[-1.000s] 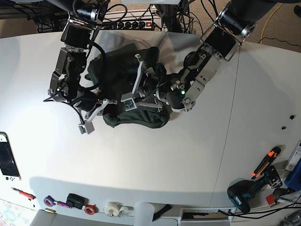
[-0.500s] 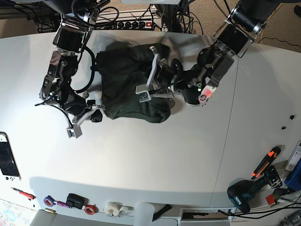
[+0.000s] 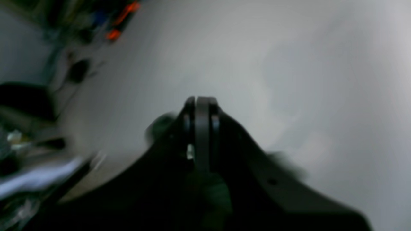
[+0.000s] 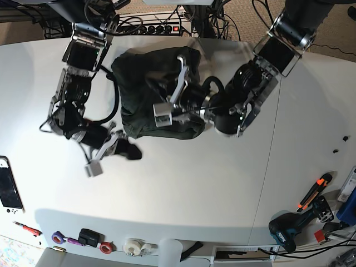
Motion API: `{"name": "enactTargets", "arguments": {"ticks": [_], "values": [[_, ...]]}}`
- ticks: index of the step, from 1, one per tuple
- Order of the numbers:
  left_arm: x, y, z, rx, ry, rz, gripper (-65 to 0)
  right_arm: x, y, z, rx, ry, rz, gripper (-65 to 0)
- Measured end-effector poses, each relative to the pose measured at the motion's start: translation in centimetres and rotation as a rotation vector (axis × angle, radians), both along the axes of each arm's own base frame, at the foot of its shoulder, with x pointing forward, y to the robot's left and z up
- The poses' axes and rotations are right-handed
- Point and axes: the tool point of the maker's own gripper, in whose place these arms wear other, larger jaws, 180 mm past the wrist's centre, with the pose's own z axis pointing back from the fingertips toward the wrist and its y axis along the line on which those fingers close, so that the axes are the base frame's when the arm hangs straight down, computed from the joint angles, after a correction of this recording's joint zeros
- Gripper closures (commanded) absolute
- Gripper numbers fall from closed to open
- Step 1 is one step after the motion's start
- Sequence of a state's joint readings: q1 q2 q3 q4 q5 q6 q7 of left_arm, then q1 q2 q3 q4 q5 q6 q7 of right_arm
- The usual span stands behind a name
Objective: Layout the t-shirt on the table in an organized manner, then fold the t-shirt properly
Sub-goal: 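Drag the bundle with the right gripper toward the table edge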
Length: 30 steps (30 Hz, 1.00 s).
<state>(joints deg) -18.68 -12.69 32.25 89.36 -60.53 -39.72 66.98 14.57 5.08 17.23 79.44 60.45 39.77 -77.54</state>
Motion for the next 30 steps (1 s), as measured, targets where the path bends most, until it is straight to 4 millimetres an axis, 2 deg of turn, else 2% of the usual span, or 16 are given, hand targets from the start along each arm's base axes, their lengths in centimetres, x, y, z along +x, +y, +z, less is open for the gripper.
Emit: {"name": "enactTargets", "arguments": {"ticks": [3, 6, 10, 12, 15, 18, 20, 22, 25, 27, 30], "values": [[3.7, 1.3, 0.2, 0.008, -0.095, 0.127, 0.0, -2.4, 2.1, -0.7, 0.072, 0.040, 0.051, 0.0], [8.0, 3.7, 0.9, 0.022, -0.159, 0.308, 0.0, -4.5, 4.0, -0.3, 0.126, 0.024, 0.063, 0.0], [13.6, 8.2, 1.8, 0.049, -0.197, 0.601, 0.0, -7.0, 5.4, 1.8, 0.112, -0.053, 0.064, 0.0], [15.4, 10.3, 2.4, 0.039, -0.209, 0.706, 0.0, -8.5, 5.9, 2.7, 0.076, -0.095, 0.063, 0.0], [16.6, 13.6, 2.3, 0.084, -0.230, 0.787, 0.0, -10.7, 6.0, 2.2, -0.038, -0.072, 0.028, 0.0], [16.9, 15.8, 1.9, 0.132, -0.242, 0.819, 0.0, -11.7, 4.5, 0.3, -0.166, -0.011, -0.079, 0.0], [17.0, 16.4, 1.8, 0.145, -0.248, 0.823, 0.0, -11.8, 3.0, -1.7, -0.281, 0.020, -0.152, 0.0], [16.9, 16.8, 1.7, 0.153, -0.250, 0.824, 0.0, -12.3, 2.6, -3.4, -0.363, 0.061, -0.195, 0.0], [16.8, 17.6, 1.3, 0.174, -0.252, 0.827, 0.0, -12.9, 4.0, -4.5, -0.421, 0.092, -0.178, 0.0], [16.6, 17.7, 1.1, 0.179, -0.248, 0.827, 0.0, -12.3, 5.2, -4.3, -0.436, 0.071, -0.179, 0.0], [16.5, 17.4, 1.1, 0.168, -0.240, 0.824, 0.0, -12.3, 5.5, -5.0, -0.535, 0.085, -0.195, 0.0]]}}
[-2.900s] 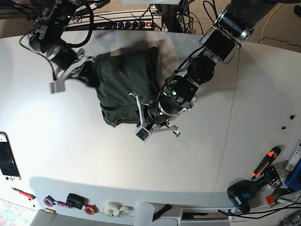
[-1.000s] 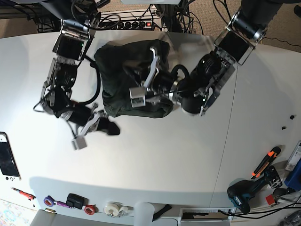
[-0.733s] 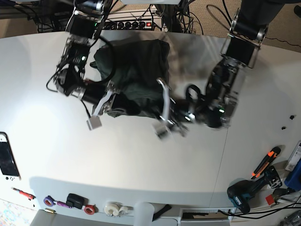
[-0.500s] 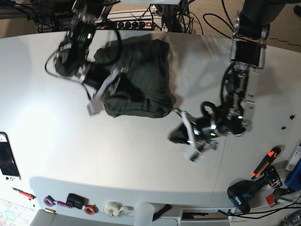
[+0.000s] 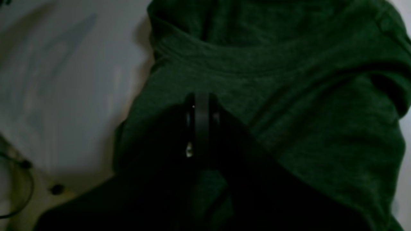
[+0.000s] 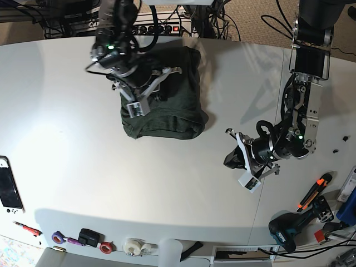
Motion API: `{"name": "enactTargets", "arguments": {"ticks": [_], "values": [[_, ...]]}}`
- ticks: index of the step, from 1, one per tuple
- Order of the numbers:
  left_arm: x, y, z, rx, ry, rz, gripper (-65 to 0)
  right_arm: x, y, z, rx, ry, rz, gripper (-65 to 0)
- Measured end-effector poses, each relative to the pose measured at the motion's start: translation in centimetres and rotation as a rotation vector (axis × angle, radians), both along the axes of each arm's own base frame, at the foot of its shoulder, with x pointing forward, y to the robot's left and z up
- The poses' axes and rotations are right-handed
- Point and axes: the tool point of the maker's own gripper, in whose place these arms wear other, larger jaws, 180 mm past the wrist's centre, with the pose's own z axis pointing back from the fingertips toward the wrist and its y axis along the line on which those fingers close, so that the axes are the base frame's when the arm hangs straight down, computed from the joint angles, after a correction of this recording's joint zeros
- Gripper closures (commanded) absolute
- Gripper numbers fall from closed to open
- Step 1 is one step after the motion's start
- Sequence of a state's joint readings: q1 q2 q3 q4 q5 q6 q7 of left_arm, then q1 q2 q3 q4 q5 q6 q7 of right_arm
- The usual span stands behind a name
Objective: Layout the t-shirt on the table in an organized manner, then fold the t-shirt properly
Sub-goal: 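Drag the bundle with the right gripper toward the table edge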
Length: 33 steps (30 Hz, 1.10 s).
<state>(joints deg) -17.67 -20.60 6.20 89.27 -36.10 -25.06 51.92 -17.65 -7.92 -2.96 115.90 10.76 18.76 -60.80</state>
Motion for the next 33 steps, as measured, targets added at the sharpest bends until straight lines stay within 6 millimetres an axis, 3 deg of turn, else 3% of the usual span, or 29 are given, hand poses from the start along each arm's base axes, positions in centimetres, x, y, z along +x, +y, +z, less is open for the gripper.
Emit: {"name": "enactTargets", "arguments": {"ticks": [5, 9, 13, 19, 23, 27, 33], "values": [[-0.5, 0.4, -1.0, 0.031, 0.014, 0.002, 0.0, -0.9, -1.0, -1.3, -0.116, 0.038, -0.050, 0.0], [-0.4, 0.4, -0.9, 0.034, 0.009, 0.004, 0.0, -2.2, -3.5, -2.5, -0.209, 0.063, -0.087, 0.0], [-0.4, 0.4, -0.9, 0.031, 0.007, 0.004, 0.0, -2.1, -7.1, -3.1, -0.256, 0.047, -0.127, 0.0], [-0.3, 0.4, -0.8, 0.029, 0.004, 0.005, 0.0, -0.5, -14.1, -4.2, -0.299, 0.012, -0.245, 0.0], [-0.3, 0.4, -0.8, 0.027, 0.004, 0.004, 0.0, -0.5, -21.7, -4.1, -0.401, 0.014, -0.368, 0.0], [-0.4, 0.4, -0.8, 0.027, 0.005, 0.004, 0.0, -2.8, -29.1, -3.4, -0.499, 0.067, -0.521, 0.0], [-0.4, 0.4, -0.9, 0.028, 0.005, 0.004, 0.0, -6.6, -36.4, -1.2, -0.607, 0.130, -0.636, 0.0]]}}
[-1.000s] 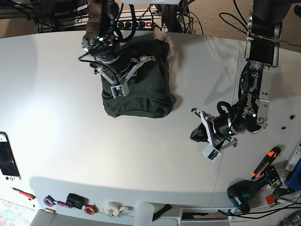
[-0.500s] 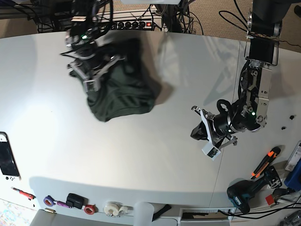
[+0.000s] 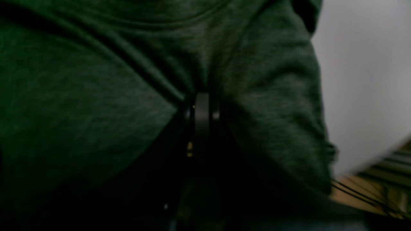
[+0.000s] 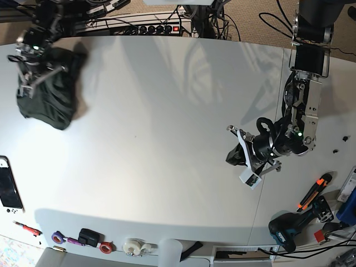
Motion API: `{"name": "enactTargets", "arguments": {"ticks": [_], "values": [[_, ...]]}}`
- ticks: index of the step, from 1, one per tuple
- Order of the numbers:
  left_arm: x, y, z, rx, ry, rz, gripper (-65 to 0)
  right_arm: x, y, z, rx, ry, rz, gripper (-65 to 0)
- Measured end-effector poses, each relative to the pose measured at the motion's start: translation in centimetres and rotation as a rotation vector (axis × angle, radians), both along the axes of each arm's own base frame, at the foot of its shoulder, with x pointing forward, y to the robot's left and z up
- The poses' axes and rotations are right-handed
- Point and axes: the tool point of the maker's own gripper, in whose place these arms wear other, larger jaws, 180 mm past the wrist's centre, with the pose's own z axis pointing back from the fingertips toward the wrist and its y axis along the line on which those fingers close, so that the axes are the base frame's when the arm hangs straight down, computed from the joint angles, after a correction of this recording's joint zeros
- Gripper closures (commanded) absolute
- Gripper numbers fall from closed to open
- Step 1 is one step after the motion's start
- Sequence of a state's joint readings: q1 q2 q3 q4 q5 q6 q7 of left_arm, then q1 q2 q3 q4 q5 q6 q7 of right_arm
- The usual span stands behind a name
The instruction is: Layout the t-shirt on the table in an organized manner, then fold the t-shirt properly
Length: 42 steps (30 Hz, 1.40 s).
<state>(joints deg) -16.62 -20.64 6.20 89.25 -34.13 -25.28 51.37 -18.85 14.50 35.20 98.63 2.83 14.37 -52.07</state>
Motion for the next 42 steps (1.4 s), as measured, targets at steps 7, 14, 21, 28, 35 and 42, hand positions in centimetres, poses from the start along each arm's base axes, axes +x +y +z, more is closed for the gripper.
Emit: {"name": "enactTargets", "arguments": {"ticks": [7, 14, 21, 28, 35, 42], "values": [[0.0, 0.1, 0.0, 0.001, 0.000, 0.001, 0.0, 1.0, -6.2, 5.4, -0.166, -0.063, 0.014, 0.0], [0.1, 1.4, -0.1, 0.033, -0.001, 0.010, 0.0, 0.4, -9.9, 2.1, -0.066, -0.014, -0.073, 0.0], [0.1, 1.8, -0.1, 0.041, -0.004, 0.013, 0.0, 4.0, -9.7, 5.7, -0.026, -0.186, -0.075, 0.0], [0.2, 1.8, 0.0, 0.035, -0.013, 0.015, 0.0, 5.6, -8.8, 14.2, -0.056, -0.395, -0.061, 0.0], [1.9, 0.8, 3.4, -0.087, -0.198, 0.019, 0.0, 6.9, 2.8, 15.9, 0.133, -0.524, 0.351, 0.0], [-1.1, -1.5, 7.4, -0.354, -0.417, -0.150, 0.0, 4.9, 12.3, 15.8, 0.314, -0.652, 0.537, 0.0]]}}
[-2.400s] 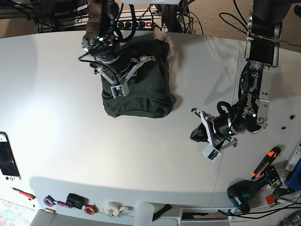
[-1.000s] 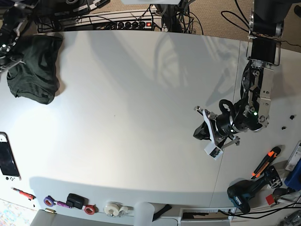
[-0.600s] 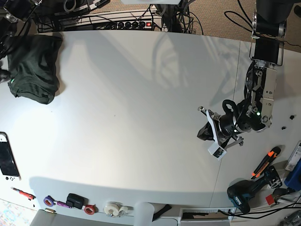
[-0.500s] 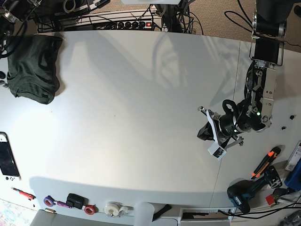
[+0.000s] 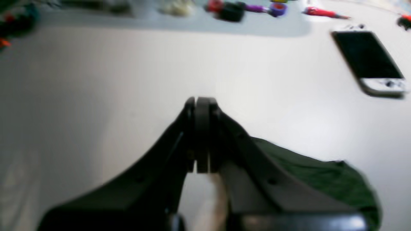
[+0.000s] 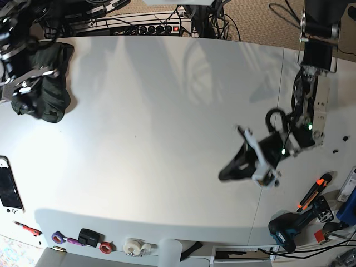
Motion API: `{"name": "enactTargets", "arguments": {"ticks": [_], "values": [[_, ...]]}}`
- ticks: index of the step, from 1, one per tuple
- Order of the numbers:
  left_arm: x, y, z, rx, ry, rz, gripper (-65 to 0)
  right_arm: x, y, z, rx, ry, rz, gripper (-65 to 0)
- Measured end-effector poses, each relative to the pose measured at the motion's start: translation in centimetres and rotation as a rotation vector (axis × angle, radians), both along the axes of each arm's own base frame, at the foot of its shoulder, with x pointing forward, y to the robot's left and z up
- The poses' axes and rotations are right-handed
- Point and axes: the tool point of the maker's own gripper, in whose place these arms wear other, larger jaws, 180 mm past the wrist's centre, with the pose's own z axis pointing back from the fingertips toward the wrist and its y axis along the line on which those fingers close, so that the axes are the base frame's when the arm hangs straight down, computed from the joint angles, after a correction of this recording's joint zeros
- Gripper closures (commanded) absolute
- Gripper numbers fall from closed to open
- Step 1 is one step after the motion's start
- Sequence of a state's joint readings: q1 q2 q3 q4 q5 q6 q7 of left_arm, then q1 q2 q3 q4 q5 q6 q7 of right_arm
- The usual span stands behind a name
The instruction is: Layout the t-shirt on the table in an organized manner, then fold the t-shirt properly
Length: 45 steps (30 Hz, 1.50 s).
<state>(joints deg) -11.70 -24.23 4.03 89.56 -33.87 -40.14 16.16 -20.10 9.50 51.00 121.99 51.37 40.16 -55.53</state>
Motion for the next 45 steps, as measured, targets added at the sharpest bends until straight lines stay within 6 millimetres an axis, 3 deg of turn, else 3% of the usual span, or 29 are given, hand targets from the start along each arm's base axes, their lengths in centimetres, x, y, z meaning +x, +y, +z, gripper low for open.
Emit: {"name": "enactTargets", "arguments": {"ticks": [4, 6, 9, 14, 16, 19, 22, 29, 32, 37, 45], "values": [[-1.9, 3.5, -2.9, -0.060, 0.071, 0.122, 0.0, -1.4, 0.5, -1.7, 0.038, 0.066, -0.004, 0.0], [-3.1, 6.5, -4.3, -0.090, 0.126, 0.211, 0.0, -2.4, 1.0, -2.5, 0.063, 0.100, 0.010, 0.0], [-5.5, 11.3, -5.0, -0.225, 0.187, 0.357, 0.0, -4.5, 1.4, -4.4, 0.082, 0.204, 0.019, 0.0], [-10.5, 18.5, -7.2, -0.301, 0.331, 0.555, 0.0, -9.2, 2.0, -7.0, 0.120, 0.380, 0.037, 0.0], [-12.7, 20.3, -8.2, -0.298, 0.420, 0.595, 0.0, -10.7, 2.4, -7.7, 0.140, 0.435, 0.047, 0.0], [-15.7, 21.5, -9.5, -0.289, 0.548, 0.605, 0.0, -12.9, 3.5, -9.1, 0.163, 0.539, 0.079, 0.0], [-18.0, 21.4, -10.7, -0.271, 0.650, 0.589, 0.0, -14.7, 6.3, -10.9, 0.206, 0.644, 0.166, 0.0], [-24.6, 18.6, -13.9, -0.198, 0.946, 0.443, 0.0, -19.3, 12.5, -15.6, 0.159, 0.895, 0.390, 0.0], [-27.4, 18.0, -14.3, -0.201, 1.033, 0.413, 0.0, -21.7, 13.8, -17.7, 0.156, 0.988, 0.466, 0.0], [-32.8, 16.8, -15.7, -0.145, 1.198, 0.357, 0.0, -26.6, 12.4, -23.2, 0.142, 1.155, 0.486, 0.0], [-39.1, 9.7, -20.5, 0.021, 1.349, 0.141, 0.0, -32.3, 9.4, -32.5, 0.216, 1.405, 0.367, 0.0]]}}
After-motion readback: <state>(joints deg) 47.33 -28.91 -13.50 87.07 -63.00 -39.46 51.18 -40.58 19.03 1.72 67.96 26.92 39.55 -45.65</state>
